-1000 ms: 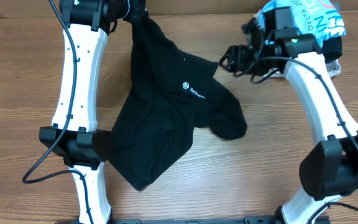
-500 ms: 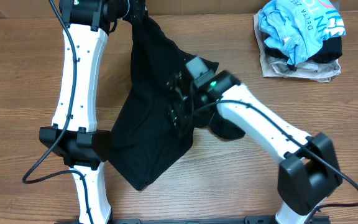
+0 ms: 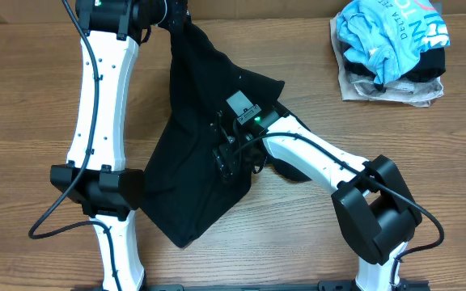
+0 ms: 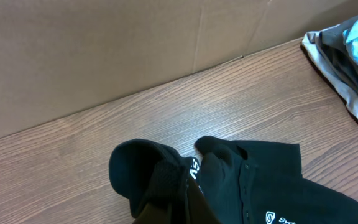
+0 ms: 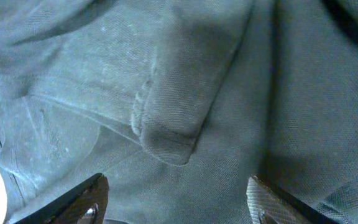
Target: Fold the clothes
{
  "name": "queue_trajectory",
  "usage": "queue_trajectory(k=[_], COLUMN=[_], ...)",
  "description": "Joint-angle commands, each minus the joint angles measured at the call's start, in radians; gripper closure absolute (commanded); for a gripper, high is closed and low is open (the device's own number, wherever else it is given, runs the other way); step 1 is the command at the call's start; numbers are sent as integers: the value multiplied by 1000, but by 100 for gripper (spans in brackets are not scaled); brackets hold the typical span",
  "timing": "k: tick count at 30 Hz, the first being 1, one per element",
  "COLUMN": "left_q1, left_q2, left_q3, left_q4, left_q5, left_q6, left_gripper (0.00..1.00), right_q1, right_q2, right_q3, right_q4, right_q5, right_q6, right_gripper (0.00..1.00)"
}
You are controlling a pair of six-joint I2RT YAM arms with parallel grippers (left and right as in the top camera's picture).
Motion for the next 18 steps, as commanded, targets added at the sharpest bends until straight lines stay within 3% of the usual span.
queue_trajectory(k=[1,6,11,15,18], left_q1=[6,6,6,6,6], left_q2=[-12,-11,-11,-11,-11], left_q3=[11,11,11,11,11], left_q4=[6,6,8,3,-1], left_q5=[-6,-6,-6,-6,-6], left_q6=[-3,-4,-11,-11,-11], left_gripper=[96,95,96,96,96], right_q1=[8,7,7,18,22], right_q2=[14,14,14,14,14], right_q3=[21,21,24,62,76], right_q4=[-14,-2,76,146,212], right_q5=[-42,-9,90,79,24], right_q6=[-109,-225,-217,-34,186], right_gripper=[25,25,28,29,29])
